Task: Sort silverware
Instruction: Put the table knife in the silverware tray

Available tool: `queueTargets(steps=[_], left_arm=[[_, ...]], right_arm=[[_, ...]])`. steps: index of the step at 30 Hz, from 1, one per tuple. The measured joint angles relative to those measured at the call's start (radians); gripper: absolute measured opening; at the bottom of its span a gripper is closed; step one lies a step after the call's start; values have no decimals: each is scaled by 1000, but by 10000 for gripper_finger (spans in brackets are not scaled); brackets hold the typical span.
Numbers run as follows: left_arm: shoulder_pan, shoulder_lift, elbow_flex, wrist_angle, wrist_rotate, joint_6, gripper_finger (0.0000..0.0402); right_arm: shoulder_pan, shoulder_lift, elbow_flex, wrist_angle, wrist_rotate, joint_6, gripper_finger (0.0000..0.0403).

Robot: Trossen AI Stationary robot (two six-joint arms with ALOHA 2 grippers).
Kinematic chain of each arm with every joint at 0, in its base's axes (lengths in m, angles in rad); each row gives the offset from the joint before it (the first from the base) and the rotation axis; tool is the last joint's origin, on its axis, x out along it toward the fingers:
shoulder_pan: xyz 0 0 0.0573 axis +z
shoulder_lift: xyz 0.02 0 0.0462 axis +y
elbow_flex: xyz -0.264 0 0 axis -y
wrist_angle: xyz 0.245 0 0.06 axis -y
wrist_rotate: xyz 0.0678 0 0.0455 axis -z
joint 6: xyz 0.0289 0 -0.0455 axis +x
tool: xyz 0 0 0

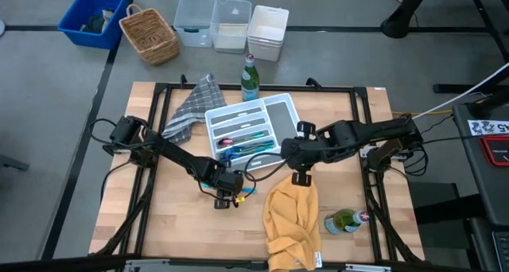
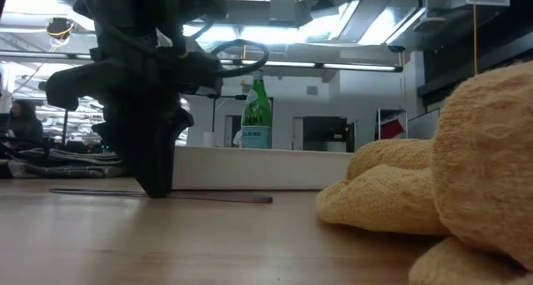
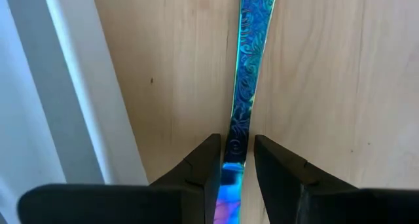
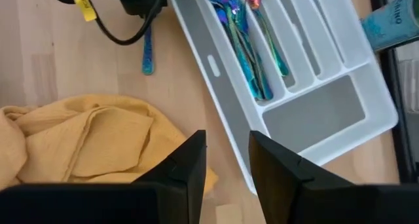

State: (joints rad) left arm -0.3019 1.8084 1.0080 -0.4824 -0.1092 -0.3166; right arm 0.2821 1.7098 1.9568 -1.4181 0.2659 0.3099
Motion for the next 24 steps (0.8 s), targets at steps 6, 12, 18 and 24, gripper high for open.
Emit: queueTargets(steps=[6, 12, 18, 24], left_arm=[[14, 1, -1, -4, 30, -10, 72], [22, 2, -2, -6, 52, -14, 26], [22, 2, -3, -3, 52, -15, 16], [17, 3, -3, 2, 50, -16, 30]], right_arm=[[0, -1, 0, 0, 23, -6, 117], [0, -1, 0, 0, 40, -11, 117], [0, -1, 0, 2, 39, -7, 117], [0, -1, -6, 10, 39, 58, 117]])
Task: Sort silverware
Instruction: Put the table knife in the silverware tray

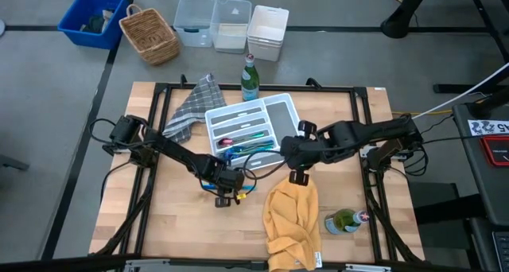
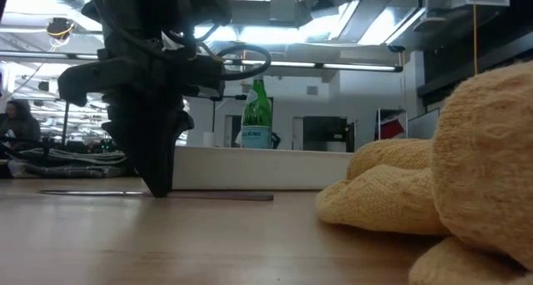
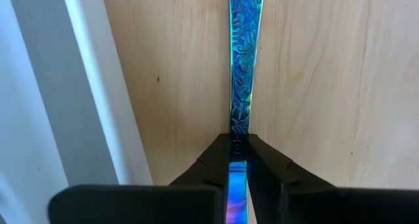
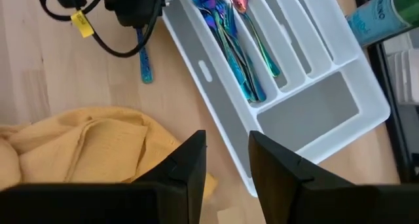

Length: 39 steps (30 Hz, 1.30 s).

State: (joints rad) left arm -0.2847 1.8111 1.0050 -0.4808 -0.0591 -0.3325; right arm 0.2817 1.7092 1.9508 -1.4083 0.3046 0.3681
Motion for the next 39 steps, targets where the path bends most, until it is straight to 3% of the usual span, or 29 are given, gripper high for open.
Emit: queueTargets(steps=[10, 15, 24, 32, 39], left_arm=[[-47, -10, -2, 30, -8, 0, 29], [-73, -10, -3, 52, -9, -16, 31], [-109, -10, -3, 55, -65, -59, 32], [-117, -10, -3, 60, -95, -61, 33], [-115, -10, -3, 120, -116, -61, 33]], right_arm=[[0, 1, -189, 124, -27, 132, 117], [0, 1, -355, 320, -92, 157, 117], [0, 1, -668, 826, -266, 161, 117], [0, 1, -842, 1145, -272, 162, 117], [0, 7, -899, 1242, -272, 160, 117]])
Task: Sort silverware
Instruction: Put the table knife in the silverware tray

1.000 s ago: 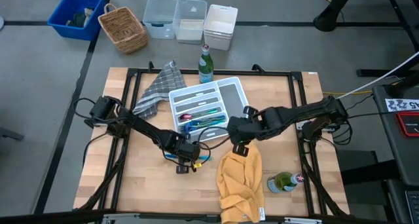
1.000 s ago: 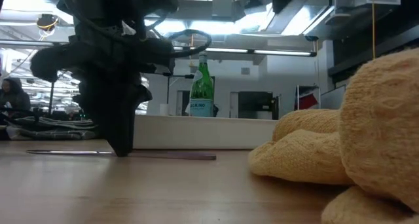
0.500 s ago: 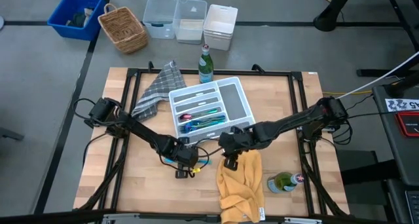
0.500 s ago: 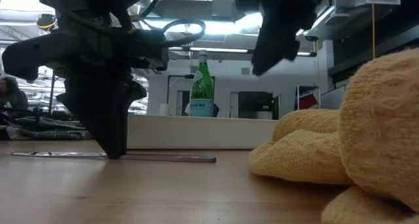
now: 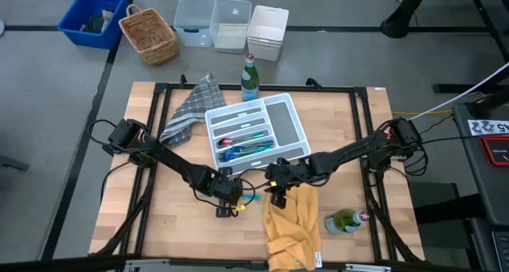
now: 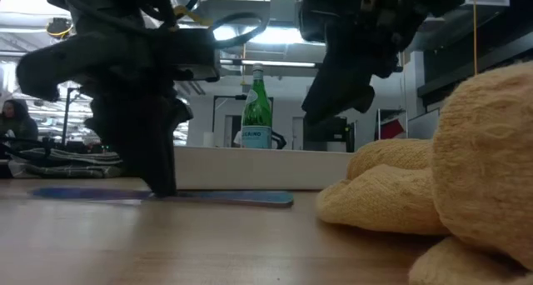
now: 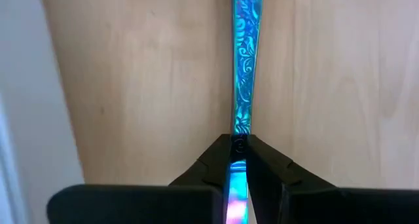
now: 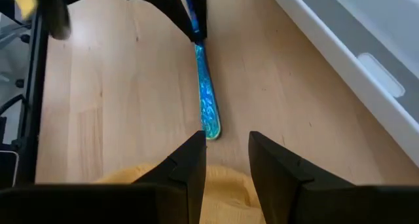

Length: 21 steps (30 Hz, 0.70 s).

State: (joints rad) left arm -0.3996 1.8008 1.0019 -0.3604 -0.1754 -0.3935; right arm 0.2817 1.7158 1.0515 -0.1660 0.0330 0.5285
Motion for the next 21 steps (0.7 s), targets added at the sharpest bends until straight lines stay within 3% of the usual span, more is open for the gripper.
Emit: queueTargets(steps=[5, 14, 21], left_arm=[[1, 0, 0, 19, -50, 10, 33], [8, -1, 1, 26, -49, -4, 33], [6, -2, 1, -6, 35, -23, 44]], right_arm=[[0, 36, 0, 30, 0, -1, 117], [0, 120, 0, 128, -38, -1, 117], [0, 152, 2, 162, -53, -2, 117]])
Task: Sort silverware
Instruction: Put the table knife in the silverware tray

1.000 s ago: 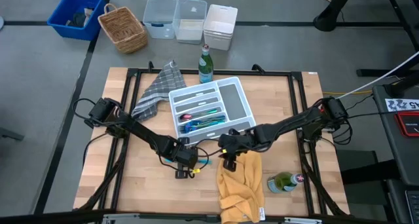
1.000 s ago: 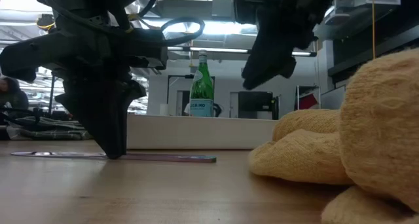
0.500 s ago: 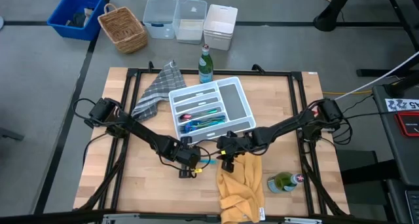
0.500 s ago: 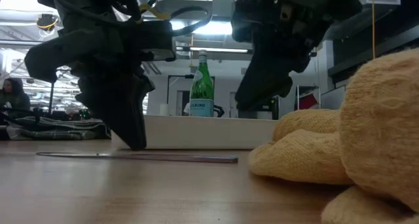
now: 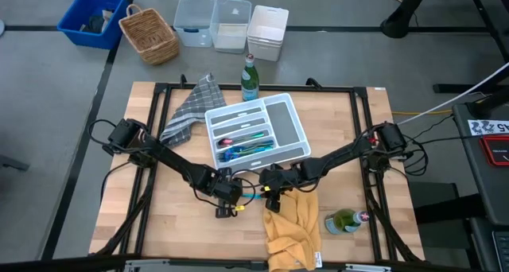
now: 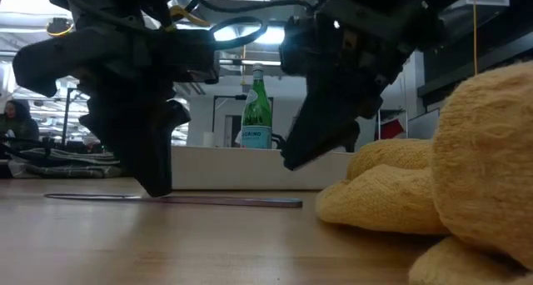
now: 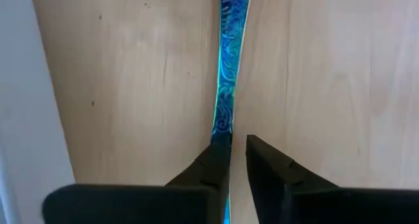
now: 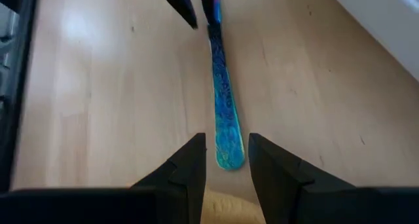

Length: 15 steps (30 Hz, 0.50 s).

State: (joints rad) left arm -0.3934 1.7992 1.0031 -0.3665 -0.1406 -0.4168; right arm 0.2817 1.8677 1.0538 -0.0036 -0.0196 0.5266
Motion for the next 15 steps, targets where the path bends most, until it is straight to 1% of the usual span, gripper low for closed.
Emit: queueTargets(steps=[9, 12, 15], left_arm=[[2, 7, 1, -18, -4, 50, 136], [6, 24, 4, -8, -10, 52, 148], [9, 38, 6, -8, -15, 61, 147]], right_arm=[[0, 27, 0, 3, 1, -7, 117], [0, 28, 0, 9, 1, -8, 117], [0, 28, 0, 2, 1, -8, 117]])
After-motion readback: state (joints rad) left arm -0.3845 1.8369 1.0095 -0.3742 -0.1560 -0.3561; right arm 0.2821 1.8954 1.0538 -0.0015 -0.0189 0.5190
